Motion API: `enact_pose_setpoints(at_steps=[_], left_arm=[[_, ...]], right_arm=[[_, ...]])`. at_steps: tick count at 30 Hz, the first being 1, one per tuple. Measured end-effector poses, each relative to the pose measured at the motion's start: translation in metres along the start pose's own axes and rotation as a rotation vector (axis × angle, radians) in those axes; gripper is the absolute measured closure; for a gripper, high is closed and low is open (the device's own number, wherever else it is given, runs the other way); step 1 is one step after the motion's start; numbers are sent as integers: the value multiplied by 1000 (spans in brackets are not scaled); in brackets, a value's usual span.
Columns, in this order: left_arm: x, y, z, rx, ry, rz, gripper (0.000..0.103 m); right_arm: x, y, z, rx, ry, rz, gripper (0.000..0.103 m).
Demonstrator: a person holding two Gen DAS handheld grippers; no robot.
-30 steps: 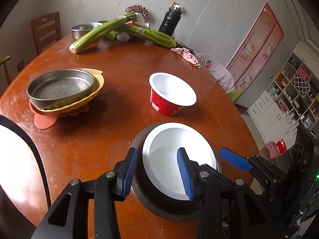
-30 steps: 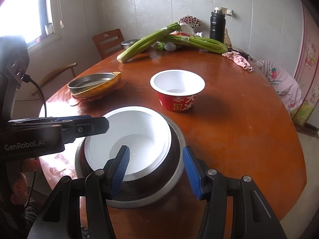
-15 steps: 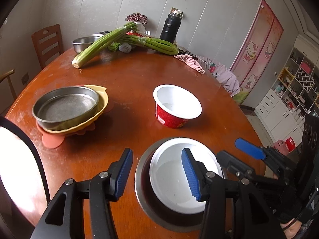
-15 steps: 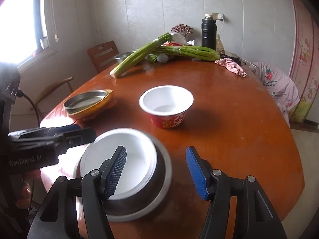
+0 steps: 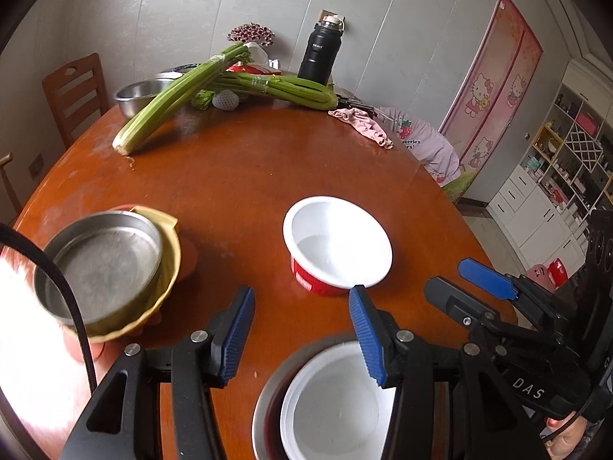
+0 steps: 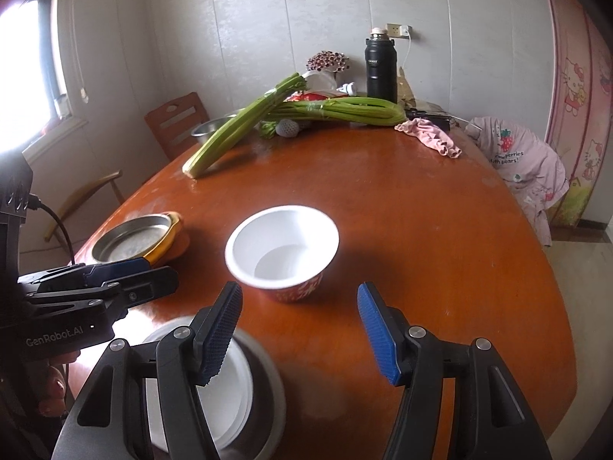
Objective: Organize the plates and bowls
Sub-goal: 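Move the left gripper to the second white bowl's rim and close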
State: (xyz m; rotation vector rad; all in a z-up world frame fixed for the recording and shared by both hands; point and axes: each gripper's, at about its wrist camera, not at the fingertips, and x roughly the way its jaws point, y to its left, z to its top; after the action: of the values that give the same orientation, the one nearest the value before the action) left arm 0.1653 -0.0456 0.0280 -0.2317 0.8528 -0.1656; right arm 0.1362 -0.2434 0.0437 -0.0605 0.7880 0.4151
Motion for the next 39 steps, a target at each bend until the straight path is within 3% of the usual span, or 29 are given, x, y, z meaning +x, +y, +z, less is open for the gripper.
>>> enact_pose_setpoints(at_steps=[11, 22, 39], left_arm=[[37, 2, 38, -1, 58, -17, 52], [65, 7, 41, -8, 124, 1, 52], [81, 3, 40, 2, 145, 7, 52]], right_arm=[[40, -16, 28, 13, 58, -16, 38], [76, -16, 31, 14, 144, 17, 38], [103, -12, 27, 22, 225, 85, 38]])
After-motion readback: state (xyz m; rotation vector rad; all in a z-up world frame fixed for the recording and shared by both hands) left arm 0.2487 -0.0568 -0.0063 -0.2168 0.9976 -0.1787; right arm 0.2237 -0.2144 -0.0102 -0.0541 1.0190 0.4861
